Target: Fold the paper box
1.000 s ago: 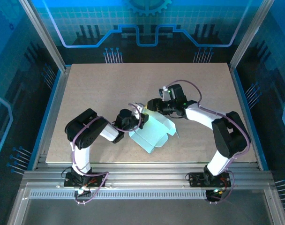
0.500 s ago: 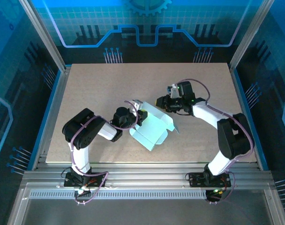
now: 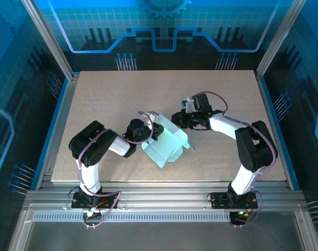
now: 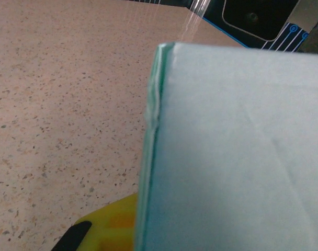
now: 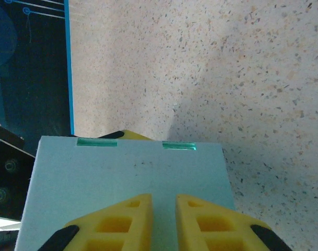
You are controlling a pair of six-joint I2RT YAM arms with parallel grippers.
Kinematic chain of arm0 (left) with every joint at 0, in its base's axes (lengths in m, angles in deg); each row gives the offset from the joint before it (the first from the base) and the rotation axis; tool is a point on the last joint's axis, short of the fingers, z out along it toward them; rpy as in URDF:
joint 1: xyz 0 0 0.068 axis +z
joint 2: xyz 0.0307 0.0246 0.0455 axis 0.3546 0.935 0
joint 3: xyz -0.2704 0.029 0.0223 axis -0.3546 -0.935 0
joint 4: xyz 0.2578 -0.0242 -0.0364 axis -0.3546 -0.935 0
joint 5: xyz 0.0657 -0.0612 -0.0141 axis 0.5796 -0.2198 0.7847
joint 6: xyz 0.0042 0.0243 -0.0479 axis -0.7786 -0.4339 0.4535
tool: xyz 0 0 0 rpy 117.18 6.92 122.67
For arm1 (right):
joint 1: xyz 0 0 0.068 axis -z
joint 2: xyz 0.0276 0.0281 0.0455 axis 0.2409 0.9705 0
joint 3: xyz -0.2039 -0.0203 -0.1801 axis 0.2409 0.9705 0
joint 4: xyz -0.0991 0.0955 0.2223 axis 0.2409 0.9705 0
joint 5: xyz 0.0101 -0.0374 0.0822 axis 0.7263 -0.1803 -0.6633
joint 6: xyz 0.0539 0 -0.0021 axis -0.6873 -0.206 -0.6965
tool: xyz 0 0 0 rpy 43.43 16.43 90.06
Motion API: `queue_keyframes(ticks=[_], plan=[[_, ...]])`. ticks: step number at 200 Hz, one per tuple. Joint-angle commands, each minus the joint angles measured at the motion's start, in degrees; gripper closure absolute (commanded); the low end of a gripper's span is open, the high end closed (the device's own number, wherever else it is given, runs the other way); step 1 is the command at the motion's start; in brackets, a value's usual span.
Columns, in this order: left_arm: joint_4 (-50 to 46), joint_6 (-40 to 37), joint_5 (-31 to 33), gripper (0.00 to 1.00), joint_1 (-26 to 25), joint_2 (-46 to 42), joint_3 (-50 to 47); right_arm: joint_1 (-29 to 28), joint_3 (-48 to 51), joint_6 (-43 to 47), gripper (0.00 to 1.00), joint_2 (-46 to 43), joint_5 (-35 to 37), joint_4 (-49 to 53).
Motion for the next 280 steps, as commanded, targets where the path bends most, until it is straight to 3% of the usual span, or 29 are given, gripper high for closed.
queue_keyframes(ticks=[1, 54, 78, 92, 125, 149, 174, 213, 245, 280], plan=[[0.2, 2.6, 1.6, 1.0, -0.3, -2.4, 3.5, -4.8, 1.5, -1.7, 0.79, 1.1, -4.4, -1.4], [-5.6, 4.9, 3.8, 1.0, 0.3, -3.5, 5.0, -8.1, 4.0, -6.8, 0.79, 1.0, -0.5, -6.4], [-8.2, 3.9, 3.6, 1.0, 0.4, -4.9, 4.8, -6.8, 4.5, -7.0, 0.78, -0.2, 0.5, -6.6], [-11.3, 2.0, 3.1, 1.0, 0.6, -6.4, 4.7, -4.6, 4.3, -5.8, 0.71, -1.7, 1.0, -4.9], [-19.6, -3.9, 2.3, 1.0, 0.9, -10.8, 3.8, 1.6, 2.4, -1.7, 0.44, -6.4, 1.7, 0.6], [-24.2, -4.2, 3.0, 1.0, 1.8, -13.0, 3.7, 6.8, 1.7, 1.9, 0.34, -10.6, 2.9, 4.6], [-27.6, 0.6, 4.9, 1.0, 2.4, -13.6, 4.9, 11.5, 3.0, 5.1, 0.3, -16.7, 4.4, 6.1], [-24.0, 11.6, 8.6, 1.0, 2.4, -12.8, 5.6, 14.2, 5.2, 9.9, 0.3, -27.1, 11.1, 9.7], [-26.3, 21.7, 12.3, 1.0, 2.6, -12.4, 9.0, 14.0, 11.8, 5.9, 0.31, -35.8, 15.4, 5.8], [-29.7, 31.7, 11.5, 1.0, 3.6, -11.3, 12.7, 14.1, 21.6, -1.0, 0.32, -45.8, 21.0, -0.8]])
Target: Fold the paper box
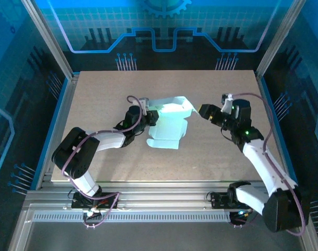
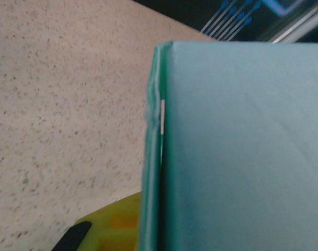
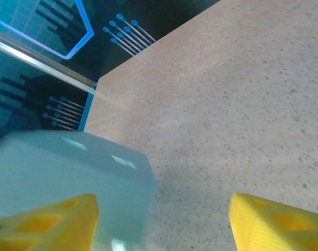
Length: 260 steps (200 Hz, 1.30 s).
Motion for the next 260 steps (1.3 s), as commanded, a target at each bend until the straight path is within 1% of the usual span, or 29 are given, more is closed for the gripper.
queue_keyframes(ticks=[1, 13, 24, 40, 61, 78, 124, 156, 173, 206, 247, 260], plan=[[-2.2, 10.6, 0.8, 1.0, 1.1, 1.1, 3.2, 0.3, 5.0, -4.8, 0.32, -5.2, 5.6, -3.9], [-0.7, 13.3, -1.1, 1.0, 1.4, 1.3, 3.4, 0.6, 7.9, -7.2, 0.32, -6.9, 5.2, -6.4], [-0.2, 15.0, -2.6, 1.0, 1.5, 1.2, 3.7, 1.3, 9.3, -9.7, 0.32, -6.1, 2.1, -9.4], [0.0, 16.0, -6.0, 1.0, 1.5, 0.9, 4.7, 1.6, 10.2, -13.5, 0.33, -2.9, -3.6, -16.4], [2.0, 17.5, -9.4, 1.0, 1.6, 1.0, 4.8, 1.2, 9.4, -18.7, 0.33, 2.8, -11.7, -29.1], [2.4, 17.5, -10.6, 1.0, 1.6, 1.2, 4.9, 0.0, 7.3, -20.9, 0.32, 5.7, -14.3, -34.1], [5.3, 16.5, -12.3, 1.0, 1.5, 2.2, 3.9, -3.5, 1.7, -21.3, 0.33, 10.5, -14.5, -34.9], [8.4, 17.3, -14.5, 1.0, 1.5, 3.3, 3.6, -5.0, 0.2, -24.5, 0.33, 14.5, -15.3, -39.4], [9.3, 18.0, -15.6, 1.0, 1.6, 3.6, 3.8, -6.0, -0.5, -25.2, 0.34, 16.1, -15.3, -40.2], [9.7, 18.1, -16.0, 1.0, 1.4, 3.6, 3.8, -7.9, -2.0, -24.5, 0.41, 18.4, -14.9, -37.2], [9.8, 18.4, -15.4, 1.0, 1.5, 2.8, 3.2, -9.2, -1.9, -21.7, 0.56, 18.4, -12.6, -32.2], [9.9, 18.6, -14.8, 1.0, 1.5, 2.6, 2.8, -9.2, -1.7, -21.0, 0.58, 17.8, -11.7, -30.8]])
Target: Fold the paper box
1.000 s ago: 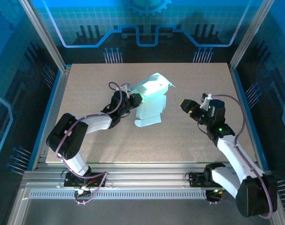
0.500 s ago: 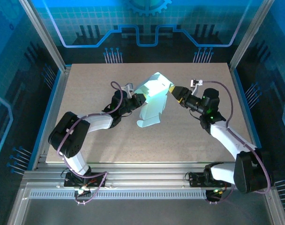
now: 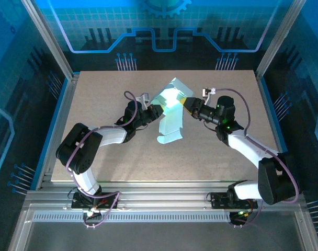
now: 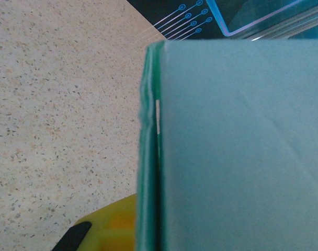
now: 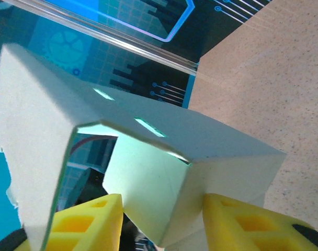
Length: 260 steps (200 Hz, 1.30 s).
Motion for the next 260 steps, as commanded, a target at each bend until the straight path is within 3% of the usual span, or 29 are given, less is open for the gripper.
queue_keyframes(ticks=[1, 28, 59, 71, 97, 141, 194, 231, 260], plan=[[3.7, 0.5, -1.3, 1.0, -0.2, -1.2, -0.4, -0.9, -0.9, 2.2, 0.58, -0.2, 1.8, 4.3], [3.5, 0.2, -0.9, 1.0, -0.2, -1.3, -0.7, -1.0, -1.2, 3.8, 0.72, -1.8, 3.8, 7.8], [3.1, -0.3, -0.5, 1.0, -0.2, -1.3, -0.8, -1.2, -2.4, 5.9, 0.77, -2.9, 4.8, 11.6], [3.2, -0.2, -0.5, 1.0, -0.3, -1.3, -0.8, -1.2, -2.6, 6.1, 0.72, -3.1, 4.9, 12.2], [3.3, -0.6, 0.1, 1.0, -0.2, -1.1, -1.0, -1.1, -3.0, 7.1, 0.51, -4.2, 5.2, 13.6], [2.4, -1.4, 3.8, 1.0, 0.6, -1.0, -2.2, 0.8, -2.6, 13.5, 0.35, -12.1, 11.5, 23.1], [-0.8, -6.5, 10.9, 1.0, 0.7, -1.8, -3.0, -1.1, -13.5, 28.2, 0.28, -20.3, 20.6, 43.1], [2.4, -14.2, 18.6, 1.0, 0.7, -2.1, -5.2, -5.6, -27.4, 32.6, 0.28, -15.2, 23.6, 55.5], [2.7, -15.2, 21.8, 1.0, 0.4, -2.6, -5.9, -13.5, -41.9, 36.6, 0.29, -6.9, 30.3, 66.6]])
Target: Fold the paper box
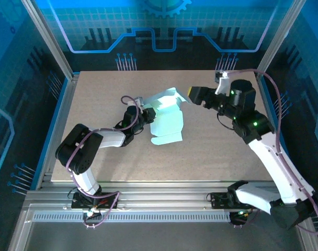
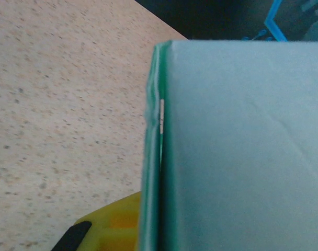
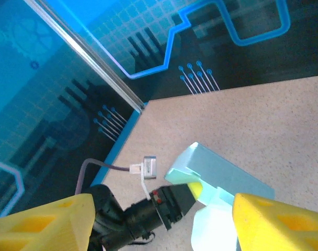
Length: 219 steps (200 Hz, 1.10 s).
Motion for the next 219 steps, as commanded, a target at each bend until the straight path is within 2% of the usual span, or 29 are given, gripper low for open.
queue_keyframes(ticks=[1, 32, 51, 102, 136, 219], plan=[[2.7, -3.9, 5.7, 1.0, -0.1, -2.3, -1.0, -5.9, -10.2, 5.8, 0.29, 6.4, 6.9, 13.9], [3.3, -3.1, 7.8, 1.0, -0.3, -2.2, -1.7, -14.7, -25.1, 10.2, 0.3, 17.6, 18.9, 24.2], [3.1, -3.0, 8.4, 1.0, -0.5, -2.3, -1.7, -18.1, -32.0, 10.6, 0.31, 24.4, 22.8, 27.6], [3.0, -3.4, 9.0, 1.0, -0.6, -3.2, -2.2, -19.2, -45.3, 9.3, 0.3, 38.2, 25.6, 34.9], [3.2, -3.2, 8.9, 1.0, -0.6, -3.1, -2.2, -17.6, -47.1, 8.1, 0.3, 41.6, 22.7, 35.7], [5.4, -3.3, 8.7, 1.0, -1.2, -4.7, -3.2, -16.5, -47.0, 4.8, 0.33, 46.1, 21.6, 37.3]])
